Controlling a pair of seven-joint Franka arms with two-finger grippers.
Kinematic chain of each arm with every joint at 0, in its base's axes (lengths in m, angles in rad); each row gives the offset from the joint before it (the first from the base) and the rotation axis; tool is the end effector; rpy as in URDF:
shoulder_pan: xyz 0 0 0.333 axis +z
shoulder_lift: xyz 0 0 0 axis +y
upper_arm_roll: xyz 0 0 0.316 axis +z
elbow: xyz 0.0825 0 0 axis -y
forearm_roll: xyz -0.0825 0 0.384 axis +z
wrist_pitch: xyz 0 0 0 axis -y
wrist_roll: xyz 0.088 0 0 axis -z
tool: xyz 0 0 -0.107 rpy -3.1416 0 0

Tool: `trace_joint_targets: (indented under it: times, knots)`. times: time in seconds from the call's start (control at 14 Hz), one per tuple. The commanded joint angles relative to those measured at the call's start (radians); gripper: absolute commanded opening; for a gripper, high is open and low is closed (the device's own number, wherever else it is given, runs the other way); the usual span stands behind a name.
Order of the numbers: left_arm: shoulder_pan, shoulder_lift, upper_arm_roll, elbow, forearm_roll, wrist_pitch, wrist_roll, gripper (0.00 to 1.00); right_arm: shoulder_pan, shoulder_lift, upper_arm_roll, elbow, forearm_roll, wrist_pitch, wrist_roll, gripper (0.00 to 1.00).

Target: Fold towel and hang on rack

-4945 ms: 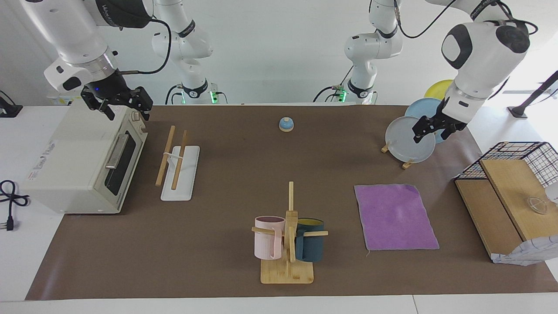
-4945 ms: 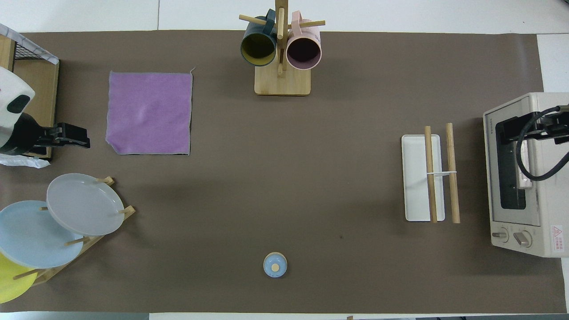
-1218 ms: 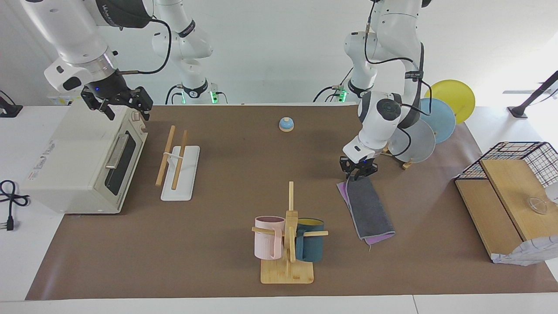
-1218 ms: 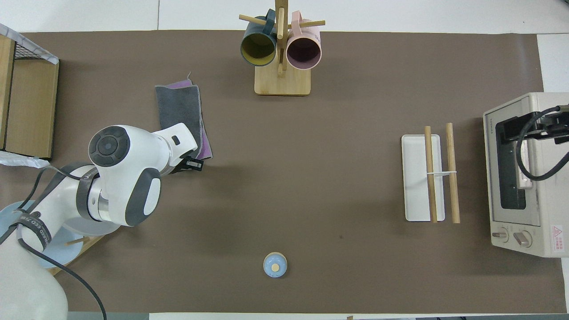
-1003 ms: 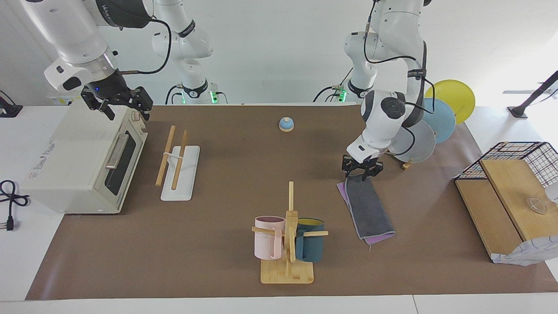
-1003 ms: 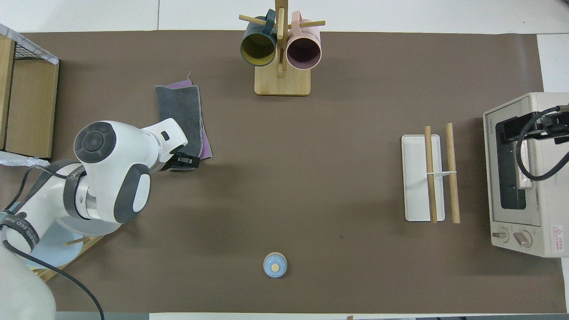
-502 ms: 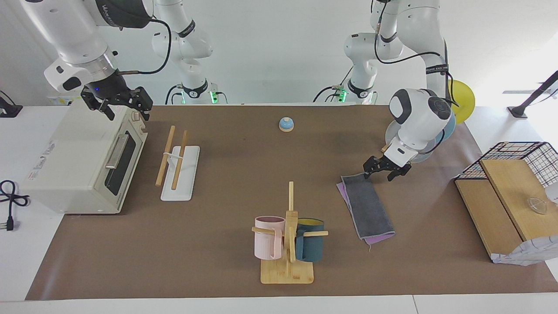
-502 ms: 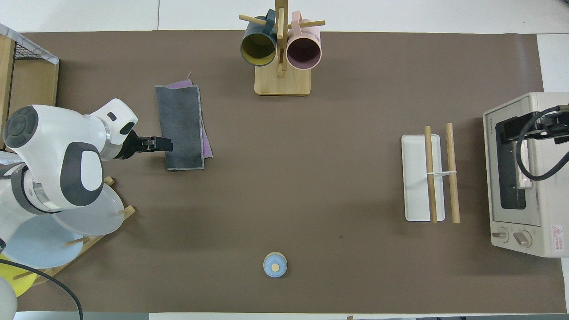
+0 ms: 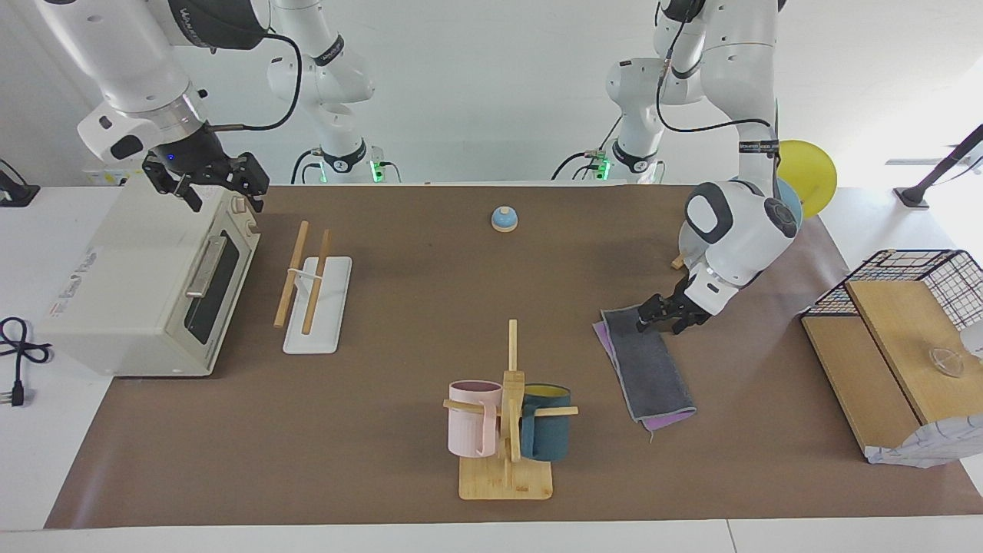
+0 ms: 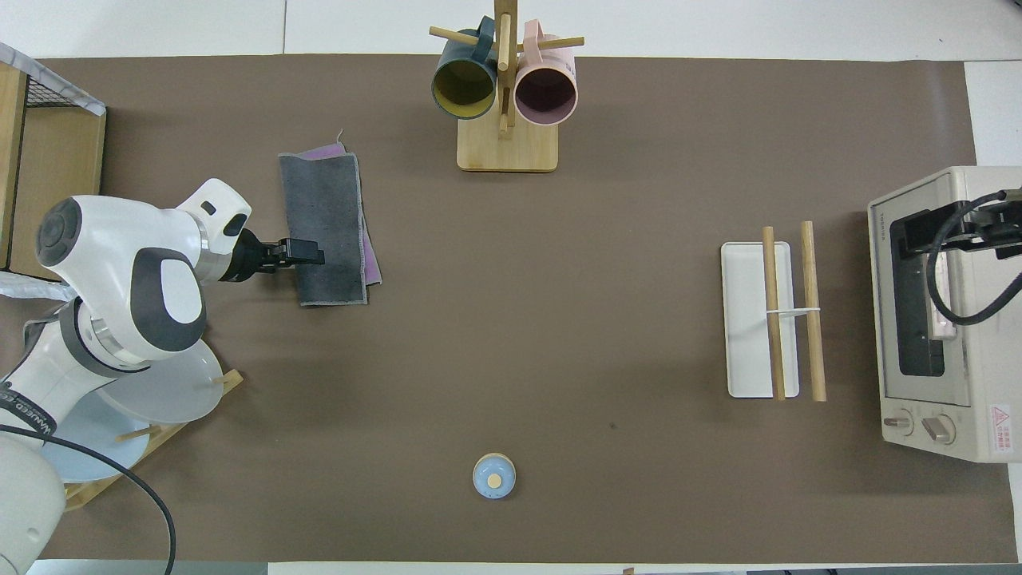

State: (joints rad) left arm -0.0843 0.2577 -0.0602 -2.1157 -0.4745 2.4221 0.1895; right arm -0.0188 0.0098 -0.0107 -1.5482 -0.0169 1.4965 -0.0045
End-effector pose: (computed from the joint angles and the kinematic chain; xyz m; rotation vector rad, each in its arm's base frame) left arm 0.5737 -0.0849 0.2967 2.8068 0.0295 0.0754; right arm 0.5495 -0.0181 0.6234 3.1239 -0.0402 -0.0965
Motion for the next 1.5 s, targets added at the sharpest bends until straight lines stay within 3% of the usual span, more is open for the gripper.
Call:
trace_joint_targets:
  times: [0.0, 0.5, 0.79, 0.93, 1.15, 1.29, 1.43]
  knots:
    - [-0.005, 0.02, 0.0, 0.017, -0.027, 0.017, 0.014, 0.98, -0.001, -0.019, -0.003, -0.024, -0.002, 0.002, -0.023, 1.0]
    - [-0.018, 0.031, -0.004, 0.031, -0.033, 0.023, 0.013, 0.84, -0.001, -0.019, -0.003, -0.024, -0.002, 0.002, -0.023, 1.0]
    - [-0.02, 0.035, -0.004, 0.029, -0.033, 0.04, 0.011, 0.68, -0.001, -0.019, -0.003, -0.024, -0.002, 0.002, -0.023, 1.0]
    - [-0.018, 0.041, -0.004, 0.028, -0.033, 0.043, 0.013, 0.57, -0.001, -0.019, -0.003, -0.024, -0.002, 0.002, -0.023, 1.0]
    - [-0.017, 0.043, -0.004, 0.028, -0.033, 0.043, 0.013, 0.32, -0.001, -0.019, -0.003, -0.024, -0.002, 0.002, -0.023, 1.0]
    - [-0.011, 0.043, -0.004, 0.028, -0.035, 0.04, 0.008, 0.0, -0.001, -0.019, -0.003, -0.024, -0.002, 0.002, -0.023, 1.0]
    - [-0.003, 0.041, -0.004, 0.029, -0.035, 0.032, 0.005, 0.0, -0.001, -0.019, -0.003, -0.024, -0.002, 0.002, -0.023, 1.0]
